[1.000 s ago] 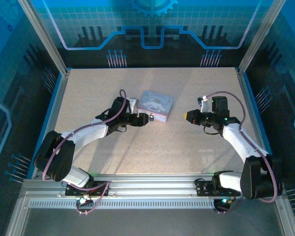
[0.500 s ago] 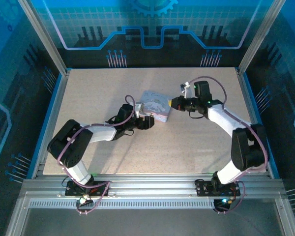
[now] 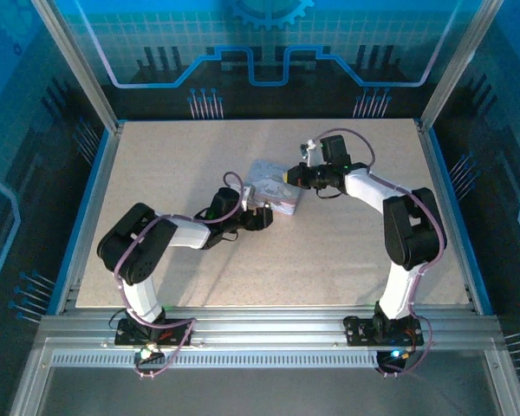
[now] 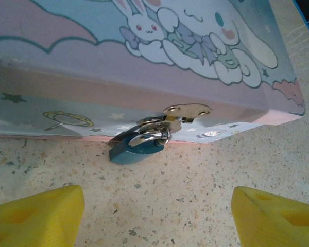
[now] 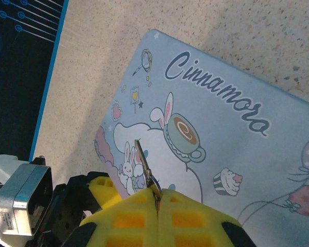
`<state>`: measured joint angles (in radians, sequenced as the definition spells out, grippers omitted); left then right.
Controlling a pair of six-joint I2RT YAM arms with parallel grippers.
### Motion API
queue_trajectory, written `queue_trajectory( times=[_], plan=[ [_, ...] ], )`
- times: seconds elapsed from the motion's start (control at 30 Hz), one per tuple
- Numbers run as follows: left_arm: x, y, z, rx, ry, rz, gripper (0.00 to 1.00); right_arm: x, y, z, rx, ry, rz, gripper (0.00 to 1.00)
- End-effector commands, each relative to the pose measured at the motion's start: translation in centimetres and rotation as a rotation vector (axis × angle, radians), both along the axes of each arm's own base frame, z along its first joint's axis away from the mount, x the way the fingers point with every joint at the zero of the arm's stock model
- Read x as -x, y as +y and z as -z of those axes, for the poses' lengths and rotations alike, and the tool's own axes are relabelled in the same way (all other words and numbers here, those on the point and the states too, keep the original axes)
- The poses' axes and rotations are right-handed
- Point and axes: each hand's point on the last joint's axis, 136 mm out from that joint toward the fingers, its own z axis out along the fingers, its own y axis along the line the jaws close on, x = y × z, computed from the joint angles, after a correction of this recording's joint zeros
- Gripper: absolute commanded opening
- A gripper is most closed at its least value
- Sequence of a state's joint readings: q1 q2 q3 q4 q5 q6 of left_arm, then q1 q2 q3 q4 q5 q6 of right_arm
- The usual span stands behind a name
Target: Unlock the padlock with the key
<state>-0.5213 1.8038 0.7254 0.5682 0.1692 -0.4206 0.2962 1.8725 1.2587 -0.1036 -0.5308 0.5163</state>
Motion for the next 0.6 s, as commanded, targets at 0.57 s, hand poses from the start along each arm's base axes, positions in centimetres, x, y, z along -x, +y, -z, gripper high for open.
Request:
queue_trajectory(
  times=[0.57],
  plan=[
    [-1.5,-0.9,1.2,-0.042,-0.03,0.012,0.68,2.5,-0.1,5.6,0.101,0.139,-0.02,0.0]
  ],
)
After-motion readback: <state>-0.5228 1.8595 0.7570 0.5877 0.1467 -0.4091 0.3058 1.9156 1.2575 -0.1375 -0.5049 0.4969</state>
